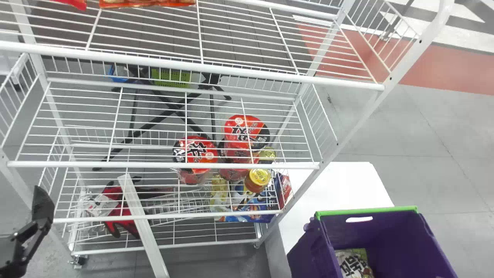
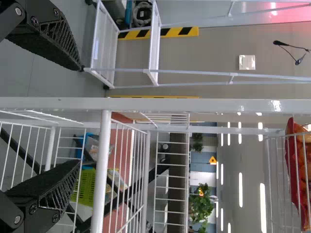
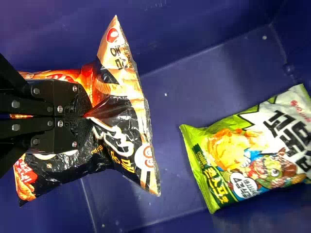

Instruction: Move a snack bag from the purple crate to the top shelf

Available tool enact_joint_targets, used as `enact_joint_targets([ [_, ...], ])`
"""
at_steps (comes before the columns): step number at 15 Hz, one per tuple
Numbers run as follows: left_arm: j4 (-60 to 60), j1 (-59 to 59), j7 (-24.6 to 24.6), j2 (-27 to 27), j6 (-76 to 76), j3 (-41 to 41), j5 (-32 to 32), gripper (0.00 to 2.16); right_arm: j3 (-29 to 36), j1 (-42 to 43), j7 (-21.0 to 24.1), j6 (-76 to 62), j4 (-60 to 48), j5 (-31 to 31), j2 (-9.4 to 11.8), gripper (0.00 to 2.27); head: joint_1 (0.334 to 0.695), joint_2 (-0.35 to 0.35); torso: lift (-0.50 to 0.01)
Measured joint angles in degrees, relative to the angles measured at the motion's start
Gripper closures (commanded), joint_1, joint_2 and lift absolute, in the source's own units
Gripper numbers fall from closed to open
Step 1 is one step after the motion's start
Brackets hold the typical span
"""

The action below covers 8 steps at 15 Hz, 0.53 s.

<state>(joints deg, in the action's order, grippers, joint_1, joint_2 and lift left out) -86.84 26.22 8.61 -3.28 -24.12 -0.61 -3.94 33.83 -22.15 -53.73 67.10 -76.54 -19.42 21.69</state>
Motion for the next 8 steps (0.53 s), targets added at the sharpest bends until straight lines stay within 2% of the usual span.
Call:
enact_joint_targets([
  [8, 0.2, -0.3, 0.0, -0.1, 0.0, -0.1, 0.0, 0.15, 0.2, 0.0, 0.1, 0.0, 0.1, 0.0, -0.1, 2.16, 0.695, -0.35, -0.249],
])
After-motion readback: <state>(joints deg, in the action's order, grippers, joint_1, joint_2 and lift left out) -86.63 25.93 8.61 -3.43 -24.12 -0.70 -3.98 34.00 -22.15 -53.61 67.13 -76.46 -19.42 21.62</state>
